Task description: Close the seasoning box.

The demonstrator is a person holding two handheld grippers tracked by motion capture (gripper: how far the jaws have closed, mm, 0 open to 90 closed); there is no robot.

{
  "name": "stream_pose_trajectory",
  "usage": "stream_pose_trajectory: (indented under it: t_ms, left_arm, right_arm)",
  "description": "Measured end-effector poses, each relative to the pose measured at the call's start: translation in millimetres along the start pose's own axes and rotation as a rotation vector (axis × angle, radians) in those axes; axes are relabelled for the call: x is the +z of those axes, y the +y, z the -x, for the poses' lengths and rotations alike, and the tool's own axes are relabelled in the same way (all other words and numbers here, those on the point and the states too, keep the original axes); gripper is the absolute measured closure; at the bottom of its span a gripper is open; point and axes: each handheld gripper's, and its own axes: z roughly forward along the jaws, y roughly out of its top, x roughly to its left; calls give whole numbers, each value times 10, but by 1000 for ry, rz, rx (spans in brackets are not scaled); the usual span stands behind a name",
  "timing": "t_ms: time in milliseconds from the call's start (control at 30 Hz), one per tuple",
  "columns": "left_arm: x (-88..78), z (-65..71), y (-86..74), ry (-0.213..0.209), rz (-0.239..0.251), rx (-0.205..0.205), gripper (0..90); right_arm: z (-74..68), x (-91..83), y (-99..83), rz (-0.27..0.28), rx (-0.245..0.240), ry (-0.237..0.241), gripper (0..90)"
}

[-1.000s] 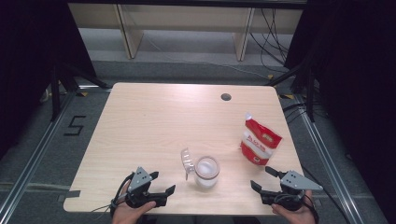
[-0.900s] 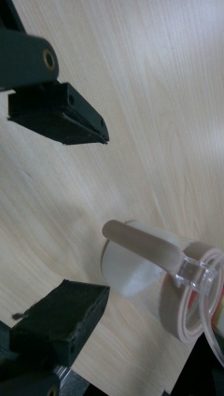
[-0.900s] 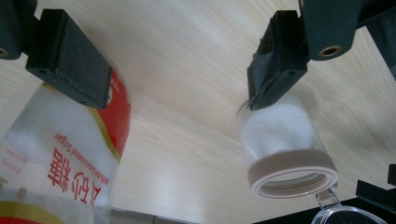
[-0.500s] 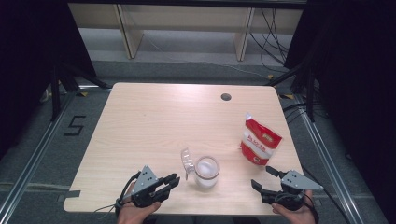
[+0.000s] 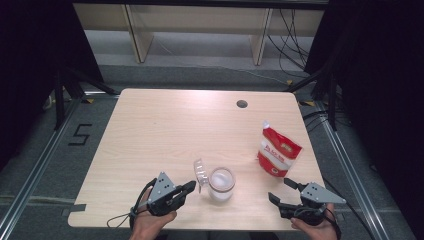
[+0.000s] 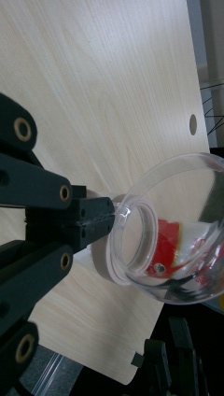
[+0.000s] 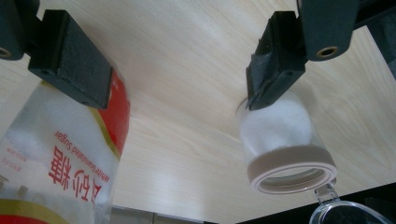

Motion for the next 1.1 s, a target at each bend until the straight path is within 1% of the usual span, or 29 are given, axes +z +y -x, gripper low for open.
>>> stream_pose_trajectory:
  t_ms: [33,67,133,167,200,233,267,300,333,367,400,433,467,500,533,567,600,633,667,700,733,767,800,867,900,933,1033,1067,1100]
  left_arm:
    - [0,0,0,0,0,0,895]
    - [21,0,5,0,-1,-1,895]
    - [28,6,10,9,-7,-3,895]
    - [50,11,7,2,3,-14,895]
    - [52,8,12,-2,2,0,895]
    - [57,9,14,-3,1,1,895]
    - [50,8,16,9,-11,11,894]
    - [50,8,16,9,-11,11,895]
    - [54,3,12,11,-11,14,895]
    - [56,-3,11,10,-12,10,895]
    - [58,-6,12,10,-17,12,894]
    - [69,-1,5,-2,-4,2,894]
    - [69,-1,5,-2,-4,2,894]
    - [74,5,5,-1,-1,3,894]
    - [78,14,12,-2,-10,17,894]
    - [83,20,13,-4,-12,14,894]
    - [83,20,13,-4,-12,14,894]
    - [92,18,15,-9,-8,13,894]
    - [102,23,13,-17,0,-3,894]
    - [106,24,15,-18,1,-3,894]
    - [105,20,16,-21,-4,12,894]
    - [107,20,14,-24,-6,9,894]
    - [105,21,15,-17,-14,9,893]
    - [121,17,15,-24,-5,5,893]
    - [114,20,20,-16,-14,11,893]
    - [117,25,20,-17,-14,3,893]
    - [121,27,27,-20,-7,12,892]
    - [122,29,30,-21,-8,12,892]
    - [131,41,31,-23,-4,-1,892]
  right_arm:
    - [0,0,0,0,0,0,238]
    - [7,-3,3,6,-16,-4,240]
    - [5,-3,4,8,-18,-7,240]
    - [-1,-4,6,6,-15,-6,241]
    - [-18,-5,-1,-5,5,-8,241]
    - [1,12,-2,5,-8,3,241]
    - [-19,9,-4,1,9,4,242]
    - [-19,9,-4,1,9,4,242]
    - [0,16,-2,9,-6,12,242]
    - [-5,1,0,2,-4,-2,243]
    - [2,5,0,7,-18,-3,243]
    - [0,21,-3,9,-3,18,244]
    - [10,21,0,14,-30,11,244]
    - [10,21,0,14,-30,11,244]
    - [13,16,3,11,-36,4,244]
    - [26,23,4,24,-54,0,244]
    - [25,23,4,23,-54,-1,244]
    - [14,17,2,13,-41,-1,245]
    - [14,17,2,13,-41,-1,245]
    - [10,16,1,10,-38,4,245]
    - [10,16,1,10,-38,4,246]
    - [10,16,1,10,-38,4,246]
    - [9,16,2,5,-25,6,246]
    - [10,16,1,4,-24,7,246]
    - [8,20,-1,7,-20,14,246]
    - [9,18,-2,15,-27,7,246]
    - [10,12,0,6,-28,-1,246]
    - [-18,9,-8,-10,12,2,246]
    - [-19,10,-7,-11,13,3,246]
